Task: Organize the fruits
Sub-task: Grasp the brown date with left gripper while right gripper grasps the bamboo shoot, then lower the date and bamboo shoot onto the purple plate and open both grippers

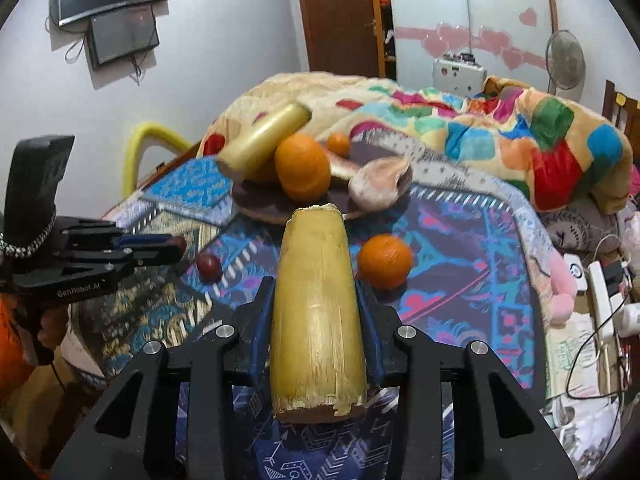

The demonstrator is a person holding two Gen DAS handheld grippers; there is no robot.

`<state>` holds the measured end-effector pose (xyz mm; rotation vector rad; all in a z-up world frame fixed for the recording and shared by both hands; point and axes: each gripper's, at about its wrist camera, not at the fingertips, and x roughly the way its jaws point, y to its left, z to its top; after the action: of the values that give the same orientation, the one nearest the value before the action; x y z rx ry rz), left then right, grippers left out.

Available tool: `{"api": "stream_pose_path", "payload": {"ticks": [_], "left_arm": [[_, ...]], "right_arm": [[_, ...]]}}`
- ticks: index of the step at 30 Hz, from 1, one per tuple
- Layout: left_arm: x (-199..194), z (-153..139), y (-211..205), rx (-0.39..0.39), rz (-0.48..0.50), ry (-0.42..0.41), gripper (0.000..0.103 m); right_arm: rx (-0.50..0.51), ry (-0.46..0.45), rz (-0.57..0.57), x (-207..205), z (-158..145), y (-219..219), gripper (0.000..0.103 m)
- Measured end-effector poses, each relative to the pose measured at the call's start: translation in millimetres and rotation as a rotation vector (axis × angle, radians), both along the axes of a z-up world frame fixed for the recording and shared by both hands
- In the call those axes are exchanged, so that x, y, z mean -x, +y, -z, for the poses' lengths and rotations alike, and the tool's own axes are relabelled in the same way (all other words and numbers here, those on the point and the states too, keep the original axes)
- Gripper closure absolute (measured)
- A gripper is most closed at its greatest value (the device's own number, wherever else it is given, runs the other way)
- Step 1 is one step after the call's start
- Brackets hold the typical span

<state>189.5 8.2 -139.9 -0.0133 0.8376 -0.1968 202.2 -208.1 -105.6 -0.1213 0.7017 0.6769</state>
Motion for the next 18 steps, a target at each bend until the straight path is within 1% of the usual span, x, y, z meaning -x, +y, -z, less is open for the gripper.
{"api": "stream_pose_path", "payload": {"ticks": [4, 8, 13, 16, 18], "left_arm": [[-7.4, -7.7, 1.2, 0.005, 0.002, -0.019, 0.09], [-21.6, -13.1, -2.8, 0.027, 0.012, -0.031, 0.09], [-39.2, -15.0, -11.9, 0.021, 0.031, -0.044, 0.09], [-49.4, -13.6, -13.3, 0.023, 0.032, -0.039, 0.09], [-55.4, -11.1, -12.3, 0.028, 0.031, -0.03, 0.09]], "right_arm": [[-0.018, -0.026, 0.016, -8.6, -10.5, 0.2, 0.067], [-0.023, -0.039, 0.027, -21.5, -16.6, 6.0, 0.067], [-0.017, -0.044, 0.03, -40.6, -22.0, 16.8, 0.067], [-0.001, -0.059, 0.041, -52.9, -25.9, 23.8, 0.067], [-0.004, -0.055, 0.043, -61.6, -27.3, 27.4, 0.067]]}}
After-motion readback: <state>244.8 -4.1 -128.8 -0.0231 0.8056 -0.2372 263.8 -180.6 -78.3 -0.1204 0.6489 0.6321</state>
